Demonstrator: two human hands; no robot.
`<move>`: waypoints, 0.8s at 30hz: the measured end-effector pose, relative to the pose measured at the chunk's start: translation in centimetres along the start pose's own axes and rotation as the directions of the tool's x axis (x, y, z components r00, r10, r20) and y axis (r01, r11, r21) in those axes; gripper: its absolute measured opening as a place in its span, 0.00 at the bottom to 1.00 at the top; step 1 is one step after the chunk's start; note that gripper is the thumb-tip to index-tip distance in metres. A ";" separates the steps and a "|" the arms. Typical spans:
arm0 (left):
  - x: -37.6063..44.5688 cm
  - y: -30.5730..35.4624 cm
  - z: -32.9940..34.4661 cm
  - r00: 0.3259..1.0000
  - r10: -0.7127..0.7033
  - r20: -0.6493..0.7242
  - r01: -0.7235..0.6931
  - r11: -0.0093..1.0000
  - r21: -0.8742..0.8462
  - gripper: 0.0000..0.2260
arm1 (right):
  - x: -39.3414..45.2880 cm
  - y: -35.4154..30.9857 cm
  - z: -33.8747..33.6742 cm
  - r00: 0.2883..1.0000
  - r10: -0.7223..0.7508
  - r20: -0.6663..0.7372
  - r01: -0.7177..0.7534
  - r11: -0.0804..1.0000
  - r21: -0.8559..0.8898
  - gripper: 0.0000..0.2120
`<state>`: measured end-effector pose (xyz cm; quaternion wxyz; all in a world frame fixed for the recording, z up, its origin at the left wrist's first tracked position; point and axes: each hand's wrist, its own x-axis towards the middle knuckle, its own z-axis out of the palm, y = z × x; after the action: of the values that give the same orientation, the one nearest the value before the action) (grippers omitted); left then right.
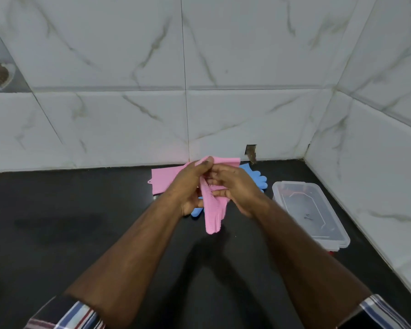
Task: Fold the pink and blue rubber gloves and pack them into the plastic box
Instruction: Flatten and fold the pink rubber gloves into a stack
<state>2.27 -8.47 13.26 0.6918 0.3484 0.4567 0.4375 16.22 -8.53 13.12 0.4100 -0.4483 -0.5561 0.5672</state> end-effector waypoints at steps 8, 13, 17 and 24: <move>-0.8 -1.4 -1.6 0.989 -0.128 0.072 0.146 0.807 -0.572 0.34 | -1.0 1.9 -3.0 0.944 -0.093 -0.316 0.054 0.990 -0.129 0.27; -1.1 -1.2 -1.7 0.999 -0.016 0.046 0.042 0.758 -0.651 0.23 | -2.7 5.9 -2.7 0.936 0.352 0.017 -0.333 0.867 0.370 0.36; -1.5 -1.3 -1.4 0.998 0.066 -0.008 -0.057 0.791 -0.610 0.12 | -3.0 6.5 -1.7 0.937 0.337 0.090 -0.295 0.625 0.723 0.25; -1.5 -1.8 -6.5 0.933 0.034 -0.359 -0.155 0.937 -0.312 0.12 | -2.2 0.5 -4.7 0.977 -0.008 -0.214 0.046 0.984 0.172 0.15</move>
<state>-3.59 -10.03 9.97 0.6269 0.1647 0.4733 0.5966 21.36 -9.44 12.82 0.5130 -0.4607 -0.4629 0.5571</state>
